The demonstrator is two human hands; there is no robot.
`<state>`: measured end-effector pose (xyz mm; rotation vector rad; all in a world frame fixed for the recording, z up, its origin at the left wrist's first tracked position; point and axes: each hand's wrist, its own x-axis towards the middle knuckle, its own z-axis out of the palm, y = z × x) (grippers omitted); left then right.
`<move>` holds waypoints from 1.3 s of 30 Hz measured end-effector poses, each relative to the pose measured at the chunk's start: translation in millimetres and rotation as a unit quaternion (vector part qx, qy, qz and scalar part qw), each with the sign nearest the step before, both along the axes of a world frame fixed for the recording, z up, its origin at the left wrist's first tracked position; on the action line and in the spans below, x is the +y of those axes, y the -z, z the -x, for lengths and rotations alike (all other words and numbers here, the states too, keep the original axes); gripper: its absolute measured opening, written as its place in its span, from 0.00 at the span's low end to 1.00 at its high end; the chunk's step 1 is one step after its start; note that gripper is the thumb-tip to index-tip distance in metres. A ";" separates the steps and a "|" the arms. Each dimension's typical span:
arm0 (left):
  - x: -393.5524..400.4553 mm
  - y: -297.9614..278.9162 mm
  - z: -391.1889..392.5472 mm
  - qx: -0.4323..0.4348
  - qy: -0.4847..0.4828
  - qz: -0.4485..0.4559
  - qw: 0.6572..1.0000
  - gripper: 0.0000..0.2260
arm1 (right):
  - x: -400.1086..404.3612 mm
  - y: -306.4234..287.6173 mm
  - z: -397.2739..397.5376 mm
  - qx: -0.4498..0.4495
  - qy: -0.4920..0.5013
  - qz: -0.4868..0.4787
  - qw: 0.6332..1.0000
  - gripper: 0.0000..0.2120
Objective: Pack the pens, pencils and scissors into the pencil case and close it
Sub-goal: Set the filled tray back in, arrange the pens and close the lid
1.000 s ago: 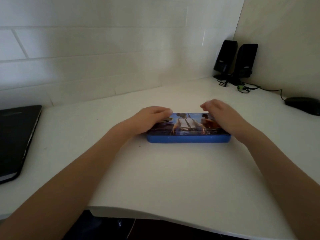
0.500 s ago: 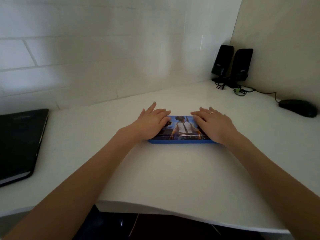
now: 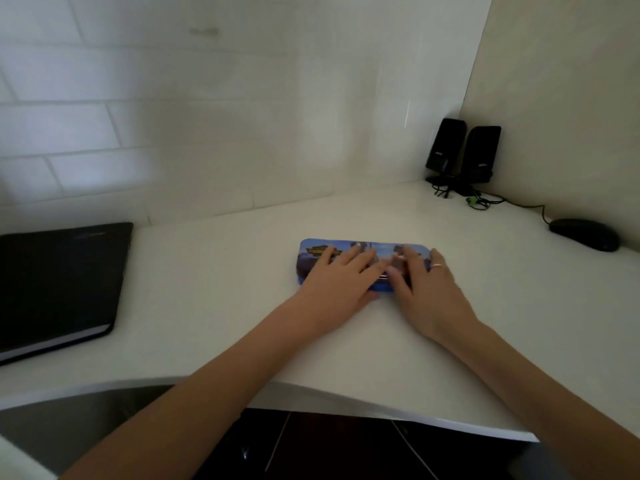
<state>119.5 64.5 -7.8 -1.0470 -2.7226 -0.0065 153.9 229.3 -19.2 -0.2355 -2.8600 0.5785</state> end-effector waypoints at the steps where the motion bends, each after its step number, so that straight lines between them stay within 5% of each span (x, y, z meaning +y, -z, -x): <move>1: 0.6 0.2 -0.7 -0.012 -0.023 -0.004 1.000 0.26 | -5.0 1.8 0.1 -0.015 -0.033 -0.011 0.999 0.28; 6: -29.0 -8.0 15.8 -0.076 -0.151 -0.042 0.985 0.30 | -39.1 -3.4 20.2 0.016 -0.117 -0.139 0.983 0.21; 25: -199.4 1.3 108.6 -0.016 -0.434 -0.103 0.895 0.30 | -243.2 -8.8 169.3 0.046 -0.285 -0.050 0.956 0.24; 36: -201.1 3.3 116.2 -0.011 -0.448 -0.129 0.885 0.30 | -233.5 2.0 183.9 0.107 -0.318 -0.009 0.942 0.22; 39: -202.5 4.4 116.4 -0.030 -0.437 -0.138 0.888 0.33 | -229.3 -1.7 170.7 0.184 -0.292 -0.001 0.939 0.24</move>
